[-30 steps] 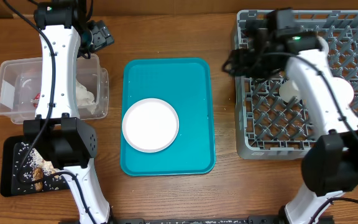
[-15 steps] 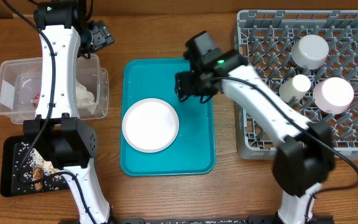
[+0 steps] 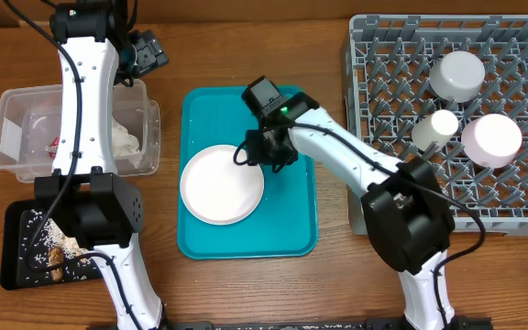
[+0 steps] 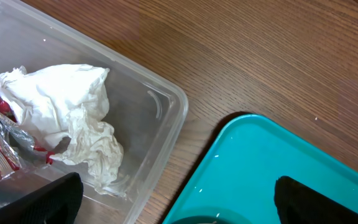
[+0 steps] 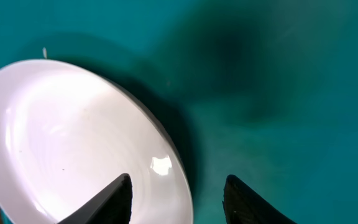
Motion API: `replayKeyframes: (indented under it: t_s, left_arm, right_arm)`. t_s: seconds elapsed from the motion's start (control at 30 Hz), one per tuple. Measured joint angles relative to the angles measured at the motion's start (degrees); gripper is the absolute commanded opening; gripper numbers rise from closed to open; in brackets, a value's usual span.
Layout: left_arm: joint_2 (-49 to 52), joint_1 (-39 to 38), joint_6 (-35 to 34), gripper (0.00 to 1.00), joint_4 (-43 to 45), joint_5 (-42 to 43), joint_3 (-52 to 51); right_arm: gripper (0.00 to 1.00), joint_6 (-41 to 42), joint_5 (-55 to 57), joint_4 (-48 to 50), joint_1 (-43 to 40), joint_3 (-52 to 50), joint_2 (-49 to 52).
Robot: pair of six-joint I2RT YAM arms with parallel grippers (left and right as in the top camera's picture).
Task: Sort waste into correct bins and load items into the dishwasher
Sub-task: 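Move the right gripper to the white plate's rim on the teal tray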
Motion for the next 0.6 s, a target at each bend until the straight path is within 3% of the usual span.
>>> replayKeyframes:
  t_s: [0.47, 0.53, 0.6]
  left_arm:
    - [0.0, 0.0, 0.0, 1.0, 0.0, 0.0, 0.0]
    - [0.0, 0.0, 0.0, 1.0, 0.0, 0.0, 0.0]
    - [0.0, 0.0, 0.0, 1.0, 0.0, 0.0, 0.0]
  right_arm:
    - [0.34, 0.66, -1.25, -1.27, 0.17, 0.0, 4.28]
    - [0.27, 0.68, -1.53, -1.49, 0.24, 0.02, 4.55]
    - [0.1, 0.9, -1.6, -1.66, 0.44, 0.02, 4.55]
